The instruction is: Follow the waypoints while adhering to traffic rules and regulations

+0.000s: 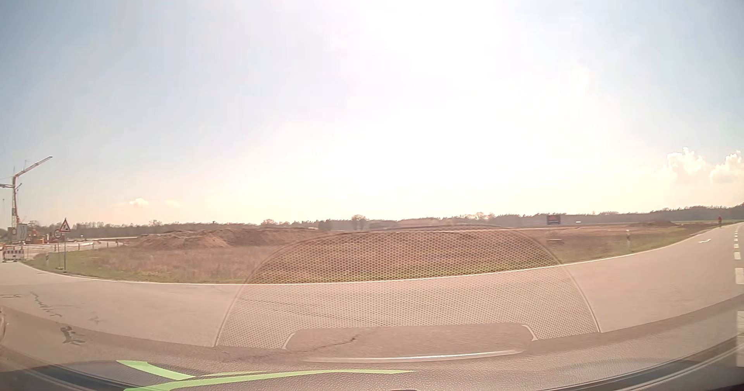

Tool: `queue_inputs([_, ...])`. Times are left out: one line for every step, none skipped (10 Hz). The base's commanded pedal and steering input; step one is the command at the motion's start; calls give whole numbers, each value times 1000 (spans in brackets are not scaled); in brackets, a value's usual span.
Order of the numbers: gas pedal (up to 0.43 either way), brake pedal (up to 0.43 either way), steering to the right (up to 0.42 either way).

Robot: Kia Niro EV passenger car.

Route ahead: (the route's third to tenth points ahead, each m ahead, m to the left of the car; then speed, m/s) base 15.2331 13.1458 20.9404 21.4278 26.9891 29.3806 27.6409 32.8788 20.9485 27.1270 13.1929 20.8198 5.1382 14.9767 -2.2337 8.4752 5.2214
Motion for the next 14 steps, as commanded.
queue_inputs([189, 0, -386])
queue_inputs([197, 0, -385])
queue_inputs([197, 0, -387])
queue_inputs([197, 0, -386])
queue_inputs([197, 0, -380])
queue_inputs([197, 0, -380])
queue_inputs([220, 0, -380])
queue_inputs([220, 0, -375])
queue_inputs([220, 0, -366])
queue_inputs([228, 0, -357])
queue_inputs([228, 0, -340])
queue_inputs([228, 0, -320])
queue_inputs([228, 0, -307])
queue_inputs([240, 0, -294])
